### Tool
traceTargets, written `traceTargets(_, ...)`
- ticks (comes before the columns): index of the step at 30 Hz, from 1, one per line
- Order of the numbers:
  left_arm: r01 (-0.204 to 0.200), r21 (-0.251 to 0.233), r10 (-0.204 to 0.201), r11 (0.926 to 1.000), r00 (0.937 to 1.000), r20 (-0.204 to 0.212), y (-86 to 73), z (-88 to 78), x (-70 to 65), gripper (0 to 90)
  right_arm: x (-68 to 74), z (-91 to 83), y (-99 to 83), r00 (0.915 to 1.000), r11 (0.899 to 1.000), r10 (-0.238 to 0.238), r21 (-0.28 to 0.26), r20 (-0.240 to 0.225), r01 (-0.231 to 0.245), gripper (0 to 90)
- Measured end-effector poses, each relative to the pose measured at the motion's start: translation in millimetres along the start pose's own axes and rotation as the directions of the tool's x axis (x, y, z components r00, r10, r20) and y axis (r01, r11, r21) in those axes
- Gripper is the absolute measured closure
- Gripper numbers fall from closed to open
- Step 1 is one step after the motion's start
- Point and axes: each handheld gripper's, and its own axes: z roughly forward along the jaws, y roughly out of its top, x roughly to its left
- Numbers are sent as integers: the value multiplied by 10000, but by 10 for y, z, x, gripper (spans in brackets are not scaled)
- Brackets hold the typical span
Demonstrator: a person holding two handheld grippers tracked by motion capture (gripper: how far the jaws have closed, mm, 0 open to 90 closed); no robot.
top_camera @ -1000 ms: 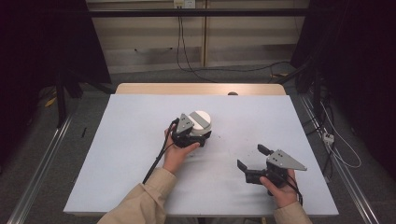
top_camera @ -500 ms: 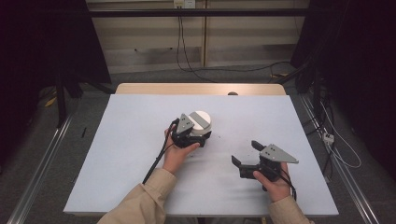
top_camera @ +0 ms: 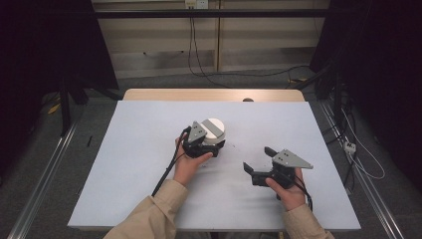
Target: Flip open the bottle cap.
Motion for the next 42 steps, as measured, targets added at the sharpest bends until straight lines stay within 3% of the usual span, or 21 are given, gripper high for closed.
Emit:
traceTargets(35, -75, 39, 75, 10000, 10000, -62, 3, 3, -10, 186, 55, 386, 225, 9997, 9978, -243, 614, -71, 247, 116)
traceTargets(42, -27, 48, 28, 10000, 10000, -88, 2, 1, -8, 186, 83, 447, 256, 9993, 9971, -315, 681, -209, 328, 169)
